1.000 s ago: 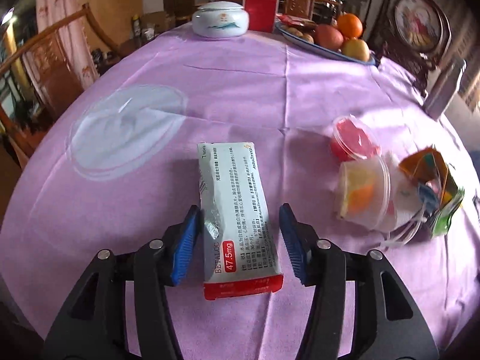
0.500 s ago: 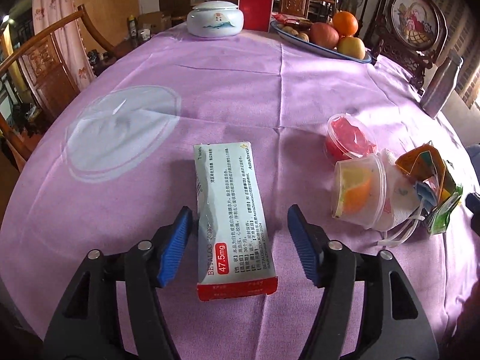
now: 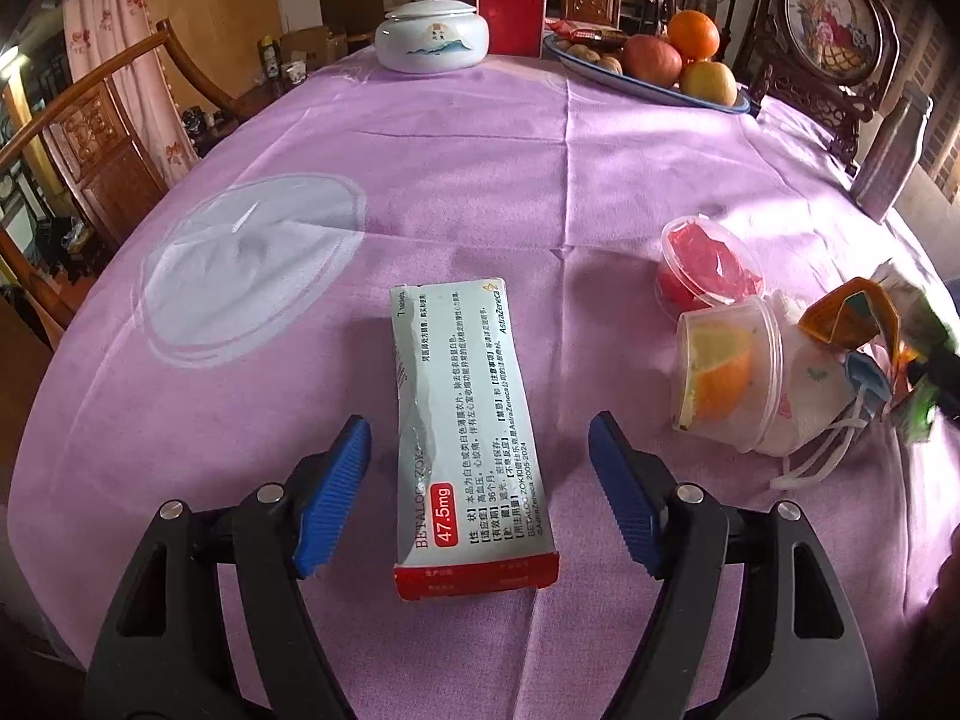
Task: Collect trash
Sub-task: 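Grasp the white medicine box with the left gripper while the right gripper grasps the green drink carton, then carry the medicine box and carton down to the red wastebasket and release both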
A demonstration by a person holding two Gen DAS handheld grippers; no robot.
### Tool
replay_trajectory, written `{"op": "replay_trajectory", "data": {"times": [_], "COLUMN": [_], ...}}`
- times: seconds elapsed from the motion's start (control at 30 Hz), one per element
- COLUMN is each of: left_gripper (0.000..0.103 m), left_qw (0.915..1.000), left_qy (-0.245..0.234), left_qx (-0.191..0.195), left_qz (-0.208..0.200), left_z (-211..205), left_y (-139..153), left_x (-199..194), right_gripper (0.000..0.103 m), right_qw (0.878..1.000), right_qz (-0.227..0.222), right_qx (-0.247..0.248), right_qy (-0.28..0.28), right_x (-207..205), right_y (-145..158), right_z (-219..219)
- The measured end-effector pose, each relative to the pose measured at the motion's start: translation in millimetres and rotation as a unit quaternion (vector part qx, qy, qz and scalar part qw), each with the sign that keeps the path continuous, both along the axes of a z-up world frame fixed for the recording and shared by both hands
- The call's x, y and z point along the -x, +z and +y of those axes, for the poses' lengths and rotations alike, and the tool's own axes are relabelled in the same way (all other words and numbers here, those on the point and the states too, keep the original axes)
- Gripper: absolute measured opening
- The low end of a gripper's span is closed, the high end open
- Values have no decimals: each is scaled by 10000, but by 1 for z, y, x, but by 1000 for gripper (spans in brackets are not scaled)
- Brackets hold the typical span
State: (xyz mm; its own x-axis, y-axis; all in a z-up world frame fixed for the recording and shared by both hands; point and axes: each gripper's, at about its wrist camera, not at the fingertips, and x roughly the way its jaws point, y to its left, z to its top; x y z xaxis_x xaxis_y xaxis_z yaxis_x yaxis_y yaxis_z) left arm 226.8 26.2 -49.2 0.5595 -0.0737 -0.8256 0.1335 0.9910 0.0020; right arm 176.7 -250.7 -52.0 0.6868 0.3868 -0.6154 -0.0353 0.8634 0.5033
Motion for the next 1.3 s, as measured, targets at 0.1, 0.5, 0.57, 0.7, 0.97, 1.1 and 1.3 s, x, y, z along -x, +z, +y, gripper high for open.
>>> {"op": "replay_trajectory", "data": {"times": [0.1,0.5,0.57,0.7,0.97,1.1,1.3], "left_gripper": [73,44,44,44,44,44,44], "left_qw": [10000,9974,9958,9928,9826,9785,9669], "left_qy": [14,-50,28,152,762,1147,1964], "left_qx": [-71,393,527,644,703,954,721], "left_qz": [35,-603,-743,-995,-1539,-1421,-1464], "left_z": [-1,9,15,22,54,90,156], "left_y": [-1,18,23,30,38,32,24], "left_x": [-1,21,35,73,173,209,258], "right_gripper": [84,84,84,84,84,84,84], "right_qw": [9990,9985,9985,9983,9950,9920,9903], "right_qz": [-354,-541,-536,-575,-982,-1249,-1364], "right_qx": [257,6,34,-104,-111,-27,212], "right_qy": [-59,-60,-73,19,106,197,137], "right_x": [12,13,12,14,29,37,53], "right_y": [12,17,18,18,28,34,42], "right_z": [2,-7,-6,-5,0,6,24]}}
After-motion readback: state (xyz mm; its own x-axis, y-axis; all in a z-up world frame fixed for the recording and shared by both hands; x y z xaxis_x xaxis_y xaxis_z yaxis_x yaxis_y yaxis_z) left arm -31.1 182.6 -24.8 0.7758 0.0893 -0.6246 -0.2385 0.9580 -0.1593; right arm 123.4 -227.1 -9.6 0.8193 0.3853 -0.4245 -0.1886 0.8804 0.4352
